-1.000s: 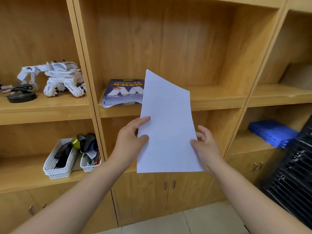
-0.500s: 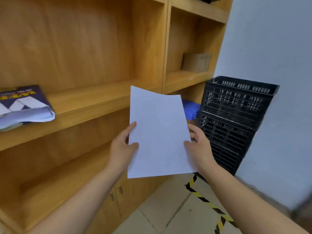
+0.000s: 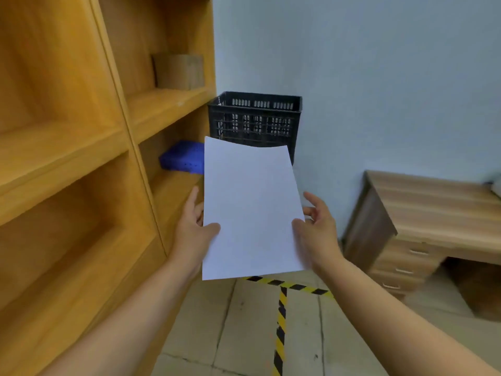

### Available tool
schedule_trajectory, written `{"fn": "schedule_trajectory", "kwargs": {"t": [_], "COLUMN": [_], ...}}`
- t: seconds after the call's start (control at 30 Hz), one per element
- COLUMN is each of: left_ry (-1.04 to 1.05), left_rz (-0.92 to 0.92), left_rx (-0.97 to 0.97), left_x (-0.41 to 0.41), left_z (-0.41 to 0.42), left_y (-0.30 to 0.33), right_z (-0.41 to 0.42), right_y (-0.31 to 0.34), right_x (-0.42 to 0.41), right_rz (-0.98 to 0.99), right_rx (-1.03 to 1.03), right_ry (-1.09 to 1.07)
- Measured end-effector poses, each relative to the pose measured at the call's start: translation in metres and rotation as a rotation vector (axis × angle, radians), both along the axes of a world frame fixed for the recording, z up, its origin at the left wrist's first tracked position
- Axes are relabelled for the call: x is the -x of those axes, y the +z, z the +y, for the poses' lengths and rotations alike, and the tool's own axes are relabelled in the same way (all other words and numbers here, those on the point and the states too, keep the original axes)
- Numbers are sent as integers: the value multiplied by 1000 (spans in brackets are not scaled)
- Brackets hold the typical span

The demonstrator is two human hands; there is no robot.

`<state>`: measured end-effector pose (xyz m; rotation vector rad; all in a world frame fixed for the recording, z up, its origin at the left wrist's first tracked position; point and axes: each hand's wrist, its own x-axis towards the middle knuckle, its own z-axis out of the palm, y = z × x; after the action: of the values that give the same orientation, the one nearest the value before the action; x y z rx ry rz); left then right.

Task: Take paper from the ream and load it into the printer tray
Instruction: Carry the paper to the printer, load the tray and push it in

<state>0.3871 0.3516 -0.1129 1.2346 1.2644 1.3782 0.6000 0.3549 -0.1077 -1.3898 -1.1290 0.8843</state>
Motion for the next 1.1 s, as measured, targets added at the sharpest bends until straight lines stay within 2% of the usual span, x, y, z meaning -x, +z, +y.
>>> {"fn": "schedule_trajectory", "kwargs": {"t": [0.27, 0.53, 0.77, 1.1], "left_ry": [-286, -571, -690, -790], "left_rz": [-30, -73, -86, -127], "left_rx": [63, 143, 172, 193], "left_x": [-81, -198, -313, -492], "left_z": [41, 34, 13, -34], "left_y": [-30, -34, -33, -42], "right_z": [-24, -77, -121, -181], "right_y": [-26, -34, -42, -56], "right_x": [-78, -177, -276, -444], "right_rz": [-55, -21, -52, -42], "right_rx": [70, 55, 10, 52], "right_ry": [-288, -548, -673, -787]}}
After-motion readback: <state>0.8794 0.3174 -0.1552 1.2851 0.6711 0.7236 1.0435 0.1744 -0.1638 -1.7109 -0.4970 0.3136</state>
